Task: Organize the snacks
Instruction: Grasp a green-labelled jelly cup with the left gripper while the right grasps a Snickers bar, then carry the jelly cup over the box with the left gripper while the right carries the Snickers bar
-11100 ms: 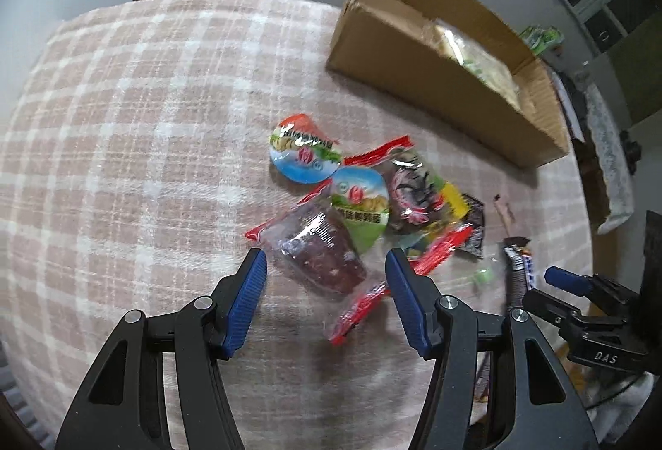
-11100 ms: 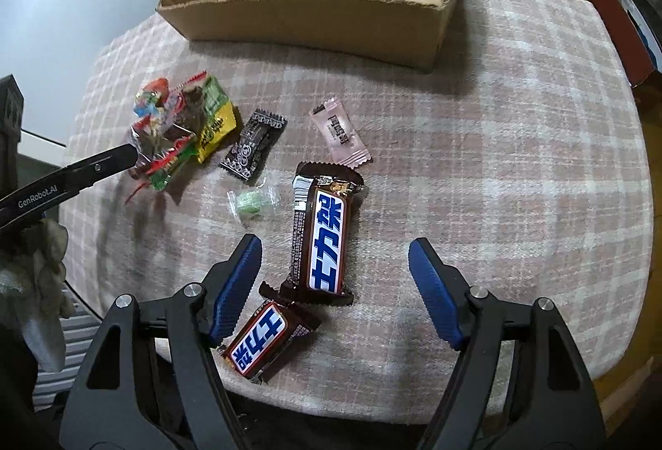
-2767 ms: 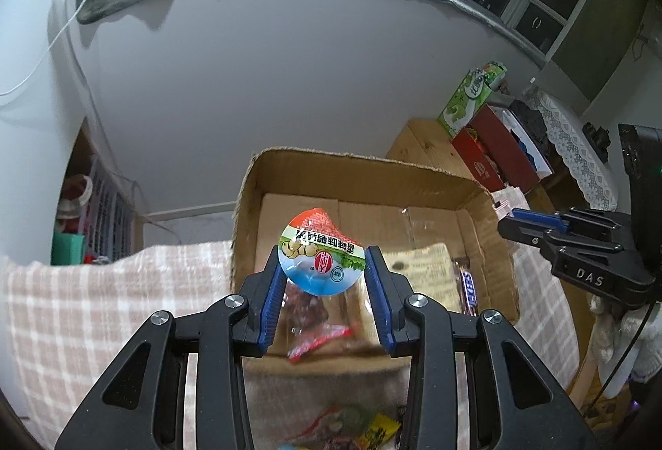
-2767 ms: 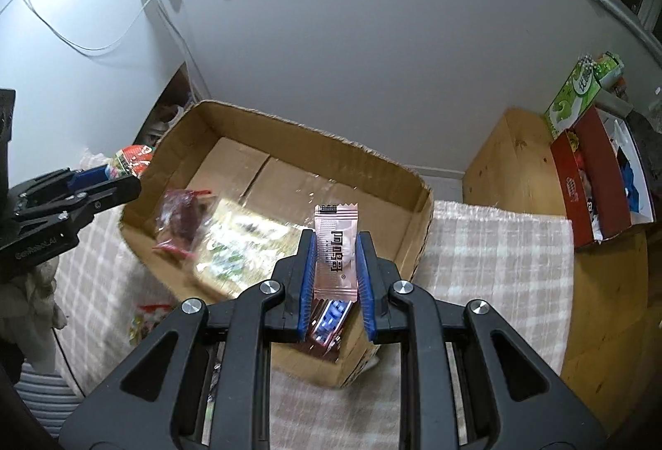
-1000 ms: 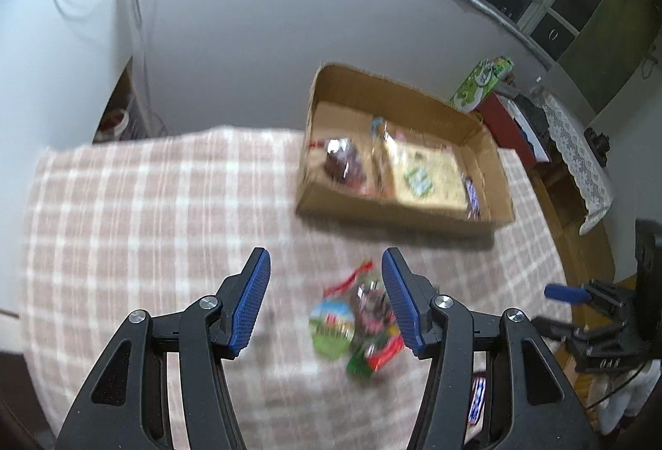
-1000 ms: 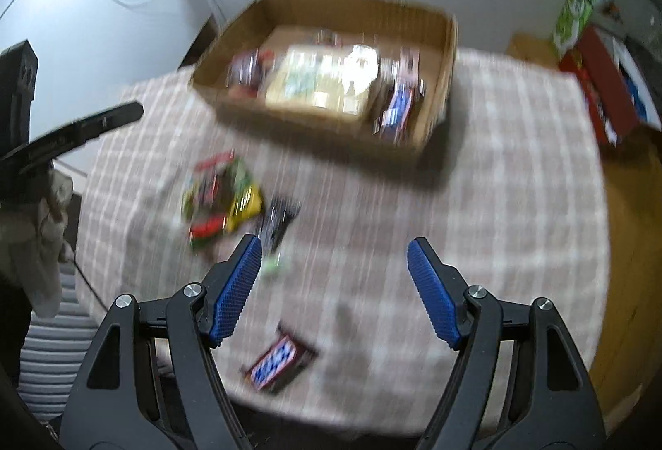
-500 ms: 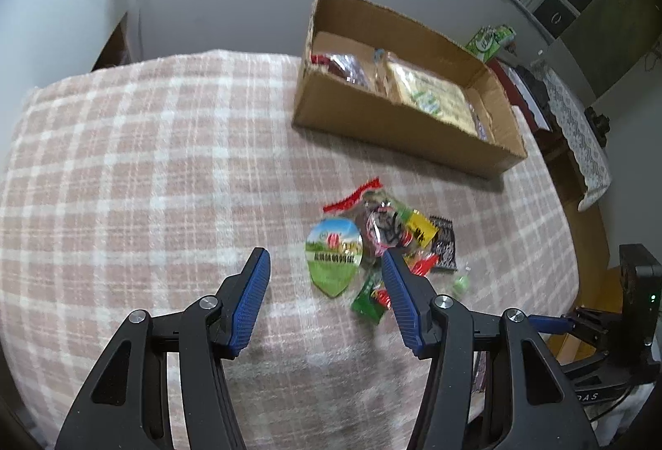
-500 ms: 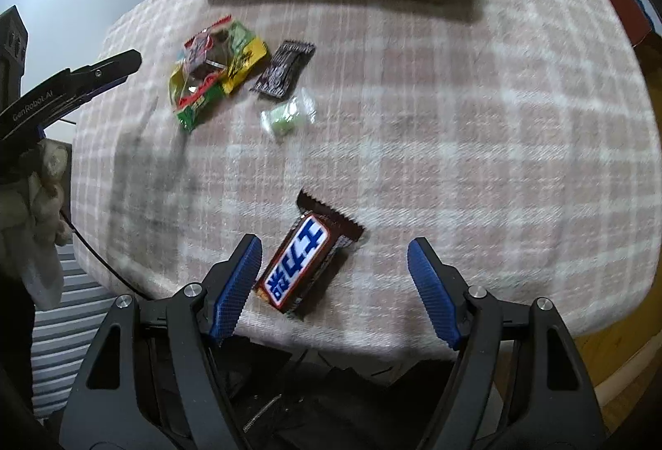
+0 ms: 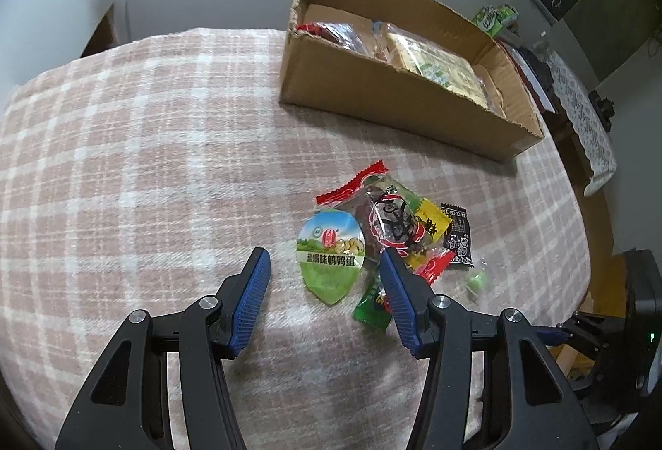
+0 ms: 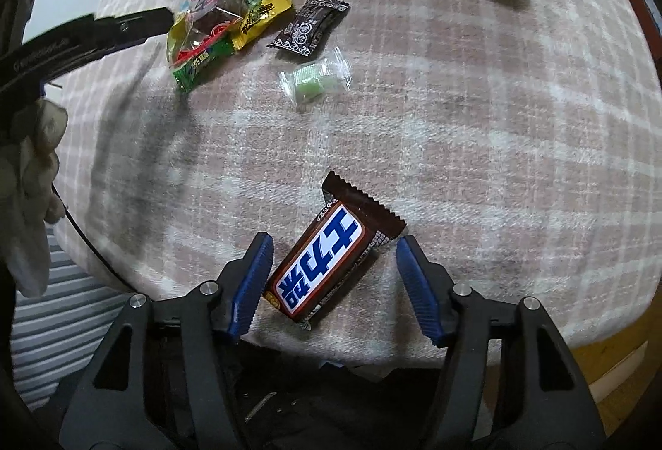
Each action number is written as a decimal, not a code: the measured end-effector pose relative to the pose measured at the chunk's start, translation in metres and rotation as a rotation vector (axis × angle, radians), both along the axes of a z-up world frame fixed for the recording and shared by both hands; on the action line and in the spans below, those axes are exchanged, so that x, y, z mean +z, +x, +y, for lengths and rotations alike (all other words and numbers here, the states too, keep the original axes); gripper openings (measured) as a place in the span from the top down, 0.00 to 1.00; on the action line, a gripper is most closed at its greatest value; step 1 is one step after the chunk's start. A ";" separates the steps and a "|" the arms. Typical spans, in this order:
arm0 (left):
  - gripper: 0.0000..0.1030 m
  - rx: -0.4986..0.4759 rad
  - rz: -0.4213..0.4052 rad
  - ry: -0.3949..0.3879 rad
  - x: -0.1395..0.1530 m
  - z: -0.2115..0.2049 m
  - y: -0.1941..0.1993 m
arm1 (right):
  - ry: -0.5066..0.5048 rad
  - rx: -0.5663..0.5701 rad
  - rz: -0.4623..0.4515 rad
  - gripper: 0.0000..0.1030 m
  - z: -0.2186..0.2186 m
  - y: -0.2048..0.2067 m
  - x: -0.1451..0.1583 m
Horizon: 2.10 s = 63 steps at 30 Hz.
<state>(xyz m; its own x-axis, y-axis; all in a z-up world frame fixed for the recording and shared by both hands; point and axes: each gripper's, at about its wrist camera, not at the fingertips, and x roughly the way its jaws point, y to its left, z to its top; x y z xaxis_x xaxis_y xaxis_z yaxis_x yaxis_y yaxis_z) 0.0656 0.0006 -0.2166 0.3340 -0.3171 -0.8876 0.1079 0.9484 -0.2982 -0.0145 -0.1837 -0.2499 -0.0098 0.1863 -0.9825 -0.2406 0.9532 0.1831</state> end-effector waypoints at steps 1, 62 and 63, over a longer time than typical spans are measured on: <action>0.48 0.000 0.003 0.003 -0.002 -0.001 0.001 | -0.005 0.007 -0.006 0.41 0.000 -0.001 0.000; 0.77 -0.008 -0.212 -0.005 0.083 -0.010 0.067 | 0.005 -0.066 -0.377 0.70 -0.057 0.149 0.109; 0.77 -0.009 -0.215 -0.005 0.085 -0.011 0.071 | 0.003 -0.062 -0.380 0.70 -0.057 0.155 0.110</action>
<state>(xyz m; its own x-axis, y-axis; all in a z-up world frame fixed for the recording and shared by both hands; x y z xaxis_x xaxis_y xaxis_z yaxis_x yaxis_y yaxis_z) 0.1368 -0.0104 -0.1320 0.5127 -0.3251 -0.7946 0.1784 0.9457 -0.2718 0.1402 -0.2403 -0.1400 0.3662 0.1781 -0.9133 -0.2340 0.9676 0.0949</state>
